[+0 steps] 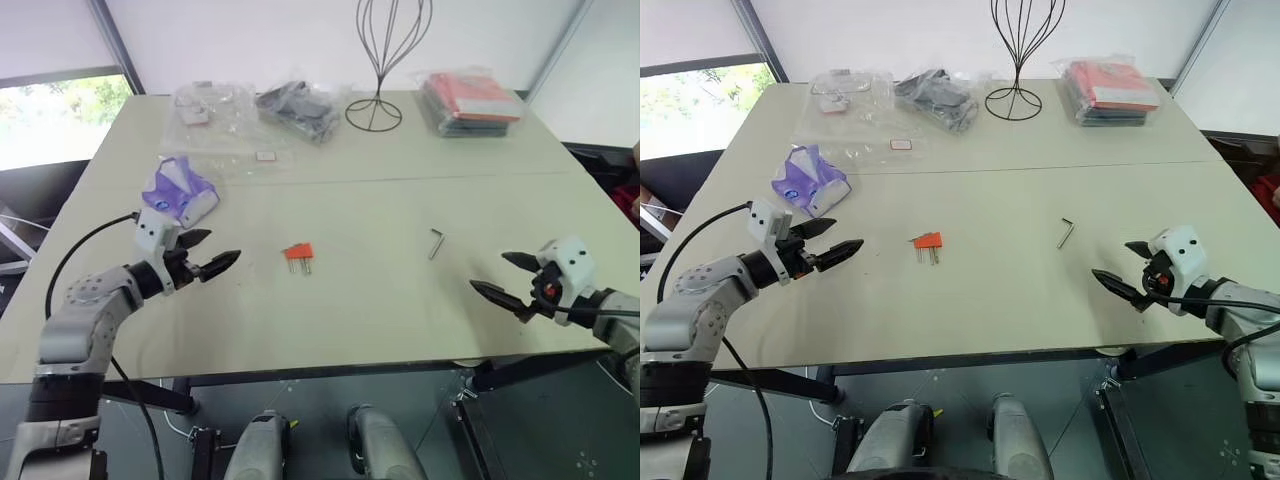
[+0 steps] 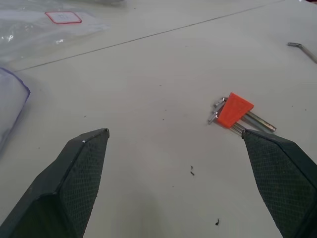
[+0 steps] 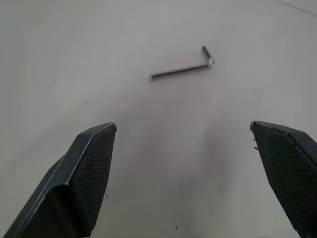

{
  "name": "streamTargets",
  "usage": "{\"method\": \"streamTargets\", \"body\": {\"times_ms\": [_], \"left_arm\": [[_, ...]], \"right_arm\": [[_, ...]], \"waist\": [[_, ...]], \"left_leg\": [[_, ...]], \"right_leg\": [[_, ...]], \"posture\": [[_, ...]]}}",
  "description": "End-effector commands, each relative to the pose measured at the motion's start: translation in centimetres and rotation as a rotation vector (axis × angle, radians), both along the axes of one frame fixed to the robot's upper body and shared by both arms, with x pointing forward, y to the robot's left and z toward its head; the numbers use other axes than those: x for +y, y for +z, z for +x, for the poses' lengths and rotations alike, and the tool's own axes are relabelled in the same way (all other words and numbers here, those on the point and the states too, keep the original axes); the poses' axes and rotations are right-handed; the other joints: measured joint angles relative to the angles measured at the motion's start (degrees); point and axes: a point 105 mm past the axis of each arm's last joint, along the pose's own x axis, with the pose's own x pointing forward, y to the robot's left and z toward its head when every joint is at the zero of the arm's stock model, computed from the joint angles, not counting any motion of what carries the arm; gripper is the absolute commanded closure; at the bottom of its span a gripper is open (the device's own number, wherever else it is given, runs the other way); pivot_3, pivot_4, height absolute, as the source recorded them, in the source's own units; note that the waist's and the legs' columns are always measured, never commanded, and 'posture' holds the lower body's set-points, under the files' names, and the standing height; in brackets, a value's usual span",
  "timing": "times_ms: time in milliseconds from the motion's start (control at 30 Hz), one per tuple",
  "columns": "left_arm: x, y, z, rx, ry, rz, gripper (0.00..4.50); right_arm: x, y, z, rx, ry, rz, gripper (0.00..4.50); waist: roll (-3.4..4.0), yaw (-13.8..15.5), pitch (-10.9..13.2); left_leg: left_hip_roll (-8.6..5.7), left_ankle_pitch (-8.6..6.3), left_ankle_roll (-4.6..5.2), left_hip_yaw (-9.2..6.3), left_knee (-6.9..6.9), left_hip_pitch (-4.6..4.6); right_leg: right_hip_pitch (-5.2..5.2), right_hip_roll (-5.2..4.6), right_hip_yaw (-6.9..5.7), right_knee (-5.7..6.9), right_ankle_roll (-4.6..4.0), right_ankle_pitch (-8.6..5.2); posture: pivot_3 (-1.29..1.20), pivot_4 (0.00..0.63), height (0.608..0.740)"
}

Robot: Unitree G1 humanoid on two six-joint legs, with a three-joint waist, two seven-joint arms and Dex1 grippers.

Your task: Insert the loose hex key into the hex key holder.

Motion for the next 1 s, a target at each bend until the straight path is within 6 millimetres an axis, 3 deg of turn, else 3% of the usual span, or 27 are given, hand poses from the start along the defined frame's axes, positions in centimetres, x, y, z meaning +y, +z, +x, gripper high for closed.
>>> {"method": "streamTargets", "body": {"times_ms": [33, 400, 533, 600, 733, 900, 1000], "left_arm": [[0.7, 1.2, 0.0, -0.045, 0.015, 0.011, 0.02], [0.7, 1.5, 0.3, -0.054, 0.005, 0.023, 0.02], [0.0, 2.7, 0.6, -0.085, -0.088, 0.035, 0.02], [-1.3, 2.9, 0.2, -0.065, -0.216, 0.058, 0.02], [-3.0, 3.3, 0.2, -0.023, -0.435, 0.144, 0.02], [-3.4, 3.0, 2.0, -0.009, -0.512, 0.217, 0.02], [-3.5, 2.4, 2.3, 0.003, -0.531, 0.219, 0.02]], "right_arm": [[0.2, 1.5, -0.1, -0.05, 0.009, -0.025, 0.0], [1.3, 1.1, 0.3, -0.035, 0.031, -0.034, 0.0], [1.8, 1.9, 1.0, -0.048, 0.055, -0.036, 0.0], [2.5, 2.6, 1.5, -0.061, 0.082, -0.016, 0.0], [5.1, 3.6, 2.6, -0.073, 0.196, -0.008, 0.0], [12.5, 3.4, 6.0, -0.076, 0.455, -0.013, 0.0], [15.6, 3.1, 8.8, -0.095, 0.535, -0.072, 0.0]], "waist": [[0.0, -0.09, 0.0], [0.0, -0.07, 0.0], [0.0, -0.08, 0.0], [0.0, -0.08, 0.0], [0.0, -0.12, 0.0], [-0.04, -1.15, 0.03], [-0.03, -1.85, 0.04]], "left_leg": [[0.0, 0.0, 0.0, 0.0, 0.0, 0.01], [0.0, 0.0, 0.0, 0.01, 0.04, 0.05], [0.0, 0.0, 0.0, 0.04, 0.09, 0.06], [0.0, 0.01, 0.0, 0.05, 0.14, 0.06], [-0.03, 0.01, 0.0, 0.09, 0.18, 0.06], [-0.05, 0.01, 0.01, 0.11, 0.16, 0.09], [-0.05, 0.01, 0.01, 0.05, 0.14, 0.07]], "right_leg": [[0.0, 0.0, 0.0, 0.01, 0.0, 0.0], [0.02, 0.01, 0.03, 0.05, 0.0, 0.01], [0.02, 0.04, 0.02, 0.1, 0.0, 0.01], [0.05, 0.05, 0.02, 0.11, -0.01, 0.01], [0.06, 0.07, 0.02, 0.11, -0.02, 0.01], [0.06, 0.18, 0.02, 0.12, -0.03, 0.04], [0.0, 0.19, 0.0, 0.24, 0.09, 0.12]], "posture": [[0.0, 0.15, 0.74], [0.0, 0.15, 0.74], [0.0, 0.15, 0.74], [0.0, 0.15, 0.74], [0.0, 0.15, 0.74], [0.0, 0.15, 0.74], [0.0, 0.15, 0.74]]}}
